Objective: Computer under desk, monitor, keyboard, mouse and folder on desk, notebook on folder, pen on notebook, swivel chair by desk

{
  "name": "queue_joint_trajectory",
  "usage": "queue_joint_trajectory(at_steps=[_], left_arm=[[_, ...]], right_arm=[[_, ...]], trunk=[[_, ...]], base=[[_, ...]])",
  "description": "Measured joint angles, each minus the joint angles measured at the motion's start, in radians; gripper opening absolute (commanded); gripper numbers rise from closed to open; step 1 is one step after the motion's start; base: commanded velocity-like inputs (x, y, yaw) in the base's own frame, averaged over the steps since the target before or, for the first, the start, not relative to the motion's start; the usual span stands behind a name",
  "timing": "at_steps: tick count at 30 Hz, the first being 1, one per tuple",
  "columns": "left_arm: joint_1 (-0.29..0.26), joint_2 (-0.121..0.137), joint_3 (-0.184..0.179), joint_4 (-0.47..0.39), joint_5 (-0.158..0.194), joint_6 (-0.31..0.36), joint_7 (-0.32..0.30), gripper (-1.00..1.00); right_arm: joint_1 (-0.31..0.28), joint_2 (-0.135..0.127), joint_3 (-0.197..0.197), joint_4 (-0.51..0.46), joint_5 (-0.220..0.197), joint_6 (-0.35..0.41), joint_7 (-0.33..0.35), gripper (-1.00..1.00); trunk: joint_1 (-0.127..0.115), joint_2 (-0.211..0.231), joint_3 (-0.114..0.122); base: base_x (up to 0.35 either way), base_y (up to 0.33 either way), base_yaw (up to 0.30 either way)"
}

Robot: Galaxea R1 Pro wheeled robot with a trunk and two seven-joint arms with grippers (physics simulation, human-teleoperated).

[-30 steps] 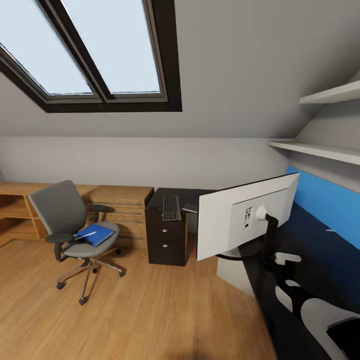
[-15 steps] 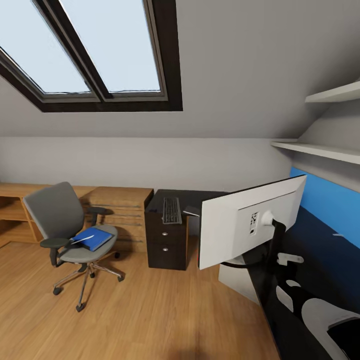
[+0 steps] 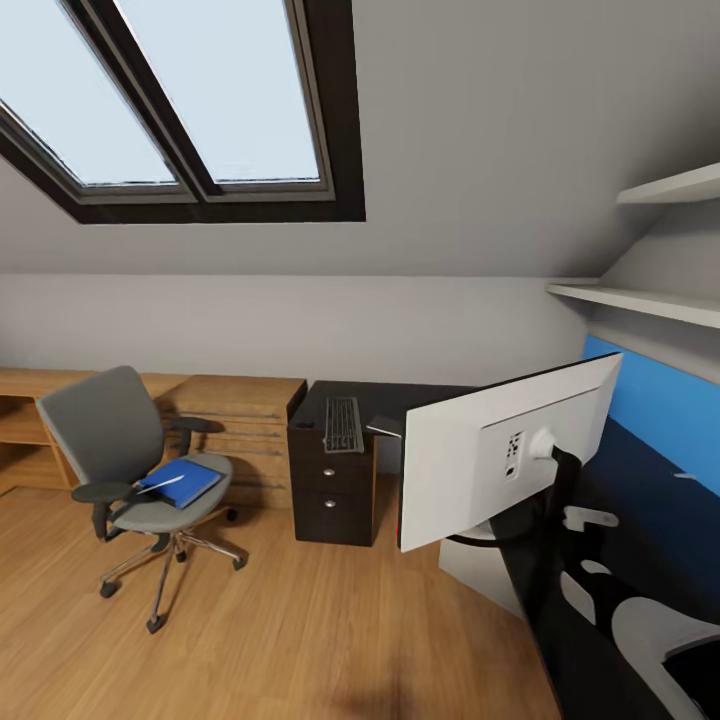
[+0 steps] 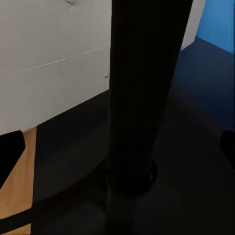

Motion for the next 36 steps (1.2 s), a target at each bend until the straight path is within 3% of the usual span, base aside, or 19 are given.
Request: queue_joint_trajectory(at_steps=[12,36], left_arm=[[0.0,0.0,0.0,0.0,0.0,0.0,0.0,1.0],[0.0,0.0,0.0,0.0,0.0,0.0,0.0,1.0]], right_arm=[[0.0,-0.027,-0.001,0.0,-0.002,0.0,-0.026,1.0],[0.0,-0.03,-0.001,-0.001,-0.002,0.0,-0.031,1.0]], trunk=[[0.0,0.0,0.0],[0.0,0.0,0.0]], base=[[0.003,0.0,0.0],[0.085,0.0,0.0]])
